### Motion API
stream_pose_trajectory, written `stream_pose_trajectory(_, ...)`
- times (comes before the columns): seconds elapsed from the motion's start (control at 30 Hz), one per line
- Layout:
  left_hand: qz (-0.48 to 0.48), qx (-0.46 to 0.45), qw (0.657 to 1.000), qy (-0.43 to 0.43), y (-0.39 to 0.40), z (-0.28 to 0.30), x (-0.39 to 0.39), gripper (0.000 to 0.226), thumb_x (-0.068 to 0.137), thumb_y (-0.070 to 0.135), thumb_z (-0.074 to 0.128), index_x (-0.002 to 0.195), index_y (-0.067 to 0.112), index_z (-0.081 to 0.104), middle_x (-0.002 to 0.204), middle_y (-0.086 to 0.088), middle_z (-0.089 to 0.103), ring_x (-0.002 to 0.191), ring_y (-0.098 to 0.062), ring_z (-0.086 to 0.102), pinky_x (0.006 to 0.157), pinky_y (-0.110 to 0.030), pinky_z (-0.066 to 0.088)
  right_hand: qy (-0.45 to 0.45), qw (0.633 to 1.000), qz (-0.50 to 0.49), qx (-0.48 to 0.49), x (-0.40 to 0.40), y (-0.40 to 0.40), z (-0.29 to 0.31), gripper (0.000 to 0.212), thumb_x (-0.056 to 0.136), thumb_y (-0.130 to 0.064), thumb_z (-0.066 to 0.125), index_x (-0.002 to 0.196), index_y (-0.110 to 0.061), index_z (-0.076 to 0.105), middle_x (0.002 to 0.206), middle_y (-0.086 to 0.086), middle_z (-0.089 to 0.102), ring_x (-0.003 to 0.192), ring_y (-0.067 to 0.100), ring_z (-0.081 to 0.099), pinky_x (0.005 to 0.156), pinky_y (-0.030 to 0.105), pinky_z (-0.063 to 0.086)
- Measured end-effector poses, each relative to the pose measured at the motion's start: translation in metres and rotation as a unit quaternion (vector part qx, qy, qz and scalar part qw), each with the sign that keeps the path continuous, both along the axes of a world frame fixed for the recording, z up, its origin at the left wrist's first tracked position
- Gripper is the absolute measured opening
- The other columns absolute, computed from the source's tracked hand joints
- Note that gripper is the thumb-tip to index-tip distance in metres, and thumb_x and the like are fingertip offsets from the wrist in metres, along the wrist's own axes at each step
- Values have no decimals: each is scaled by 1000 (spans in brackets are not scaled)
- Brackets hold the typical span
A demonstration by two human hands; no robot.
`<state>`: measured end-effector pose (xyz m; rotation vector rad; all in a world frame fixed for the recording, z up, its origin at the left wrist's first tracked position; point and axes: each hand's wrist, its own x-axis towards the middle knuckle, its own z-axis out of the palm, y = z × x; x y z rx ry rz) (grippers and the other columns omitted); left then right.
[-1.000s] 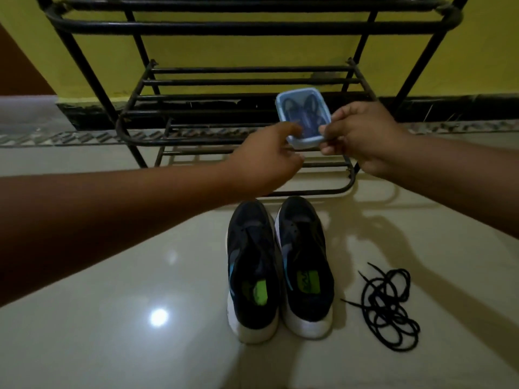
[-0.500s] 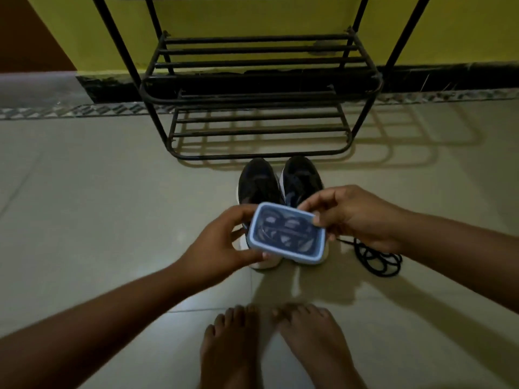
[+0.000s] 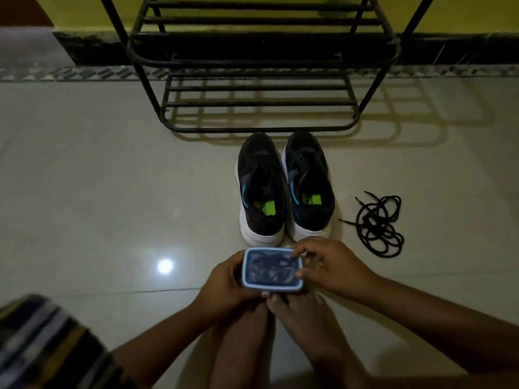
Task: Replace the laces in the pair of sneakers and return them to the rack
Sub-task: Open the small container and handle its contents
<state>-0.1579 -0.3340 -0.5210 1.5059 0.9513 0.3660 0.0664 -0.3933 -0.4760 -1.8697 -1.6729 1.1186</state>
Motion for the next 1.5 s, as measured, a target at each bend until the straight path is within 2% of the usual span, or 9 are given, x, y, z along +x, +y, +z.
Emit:
stream_pose_trajectory(0.07, 0, 6, 1000, 8, 4, -7, 2, 68, 62, 19, 88, 123, 21, 57, 114, 8, 68, 103, -7, 65, 87, -23, 52, -62, 996, 68, 16, 6, 1, -5, 42, 74, -30, 76, 113, -21, 64, 121, -2, 60, 105, 6, 56, 85, 11, 41)
stream_pose_trajectory(0.17, -12, 41, 999, 32, 8, -16, 3, 68, 59, 32, 88, 119, 32, 57, 113, 12, 66, 104, -2, 61, 91, -22, 50, -151, 971, 183, 21, 10, 0, -8, 64, 72, -41, 76, 128, -17, 57, 141, -2, 47, 127, 13, 42, 102, 21, 32)
stream_pose_trajectory(0.33, -35, 116, 990, 72, 8, -17, 6, 63, 55, 54, 82, 111, 48, 52, 109, 24, 59, 102, 8, 53, 89, -11, 42, -287, 912, 281, 79, 6, -3, -15, 61, 44, -49, 86, 97, -23, 72, 113, -1, 68, 102, 16, 66, 78, 27, 54)
stream_pose_trajectory(0.53, -27, 144, 987, 63, 8, -22, 4, 62, 55, 58, 79, 109, 50, 52, 106, 27, 58, 101, 8, 52, 86, -8, 41, -310, 887, 329, 98, 1, -1, -13, 50, 55, -46, 82, 96, -19, 73, 108, 5, 70, 96, 19, 68, 73, 28, 56)
stream_pose_trajectory(0.67, -3, 145, 988, 49, 5, -20, 6, 61, 53, 59, 78, 108, 49, 53, 103, 29, 61, 101, 9, 54, 84, -4, 39, -378, 853, 347, 100, -3, 3, -15, 31, 70, -35, 61, 89, -14, 72, 103, 13, 71, 90, 22, 70, 69, 29, 57)
stream_pose_trajectory(0.9, 39, 132, 990, 6, -4, -22, 9, 58, 58, 43, 83, 110, 42, 57, 111, 32, 61, 101, 6, 58, 84, -4, 39, -400, 845, 347, 72, -11, 2, -22, 42, 52, -28, 86, 85, -6, 71, 100, 22, 70, 84, 26, 71, 53, 29, 57)
stream_pose_trajectory(1.1, 48, 132, 990, 12, -7, -27, 11, 59, 58, 41, 85, 111, 38, 59, 105, 25, 65, 102, 5, 57, 85, -5, 39, -361, 846, 394, 8, -11, 17, 0, 41, 93, -18, 43, 131, -2, 41, 145, 24, 35, 121, 34, 49, 96, 43, 46)
stream_pose_trajectory(1.33, 55, 160, 984, 52, -10, -30, 12, 58, 57, 54, 81, 108, 47, 53, 102, 20, 61, 98, 2, 55, 84, -9, 39, -373, 880, 287, 64, -47, 18, 6, 64, 90, -50, 50, 139, -11, 32, 131, 16, 46, 109, 32, 53, 84, 38, 46)
stream_pose_trajectory(1.5, 61, 161, 983, 63, -12, -36, 11, 56, 58, 51, 75, 108, 49, 50, 105, 26, 57, 102, 1, 52, 88, -13, 40, -408, 858, 292, 113, -58, 20, -9, 51, 53, -54, 80, 84, -14, 71, 73, 5, 68, 52, 17, 60, 44, 24, 46)
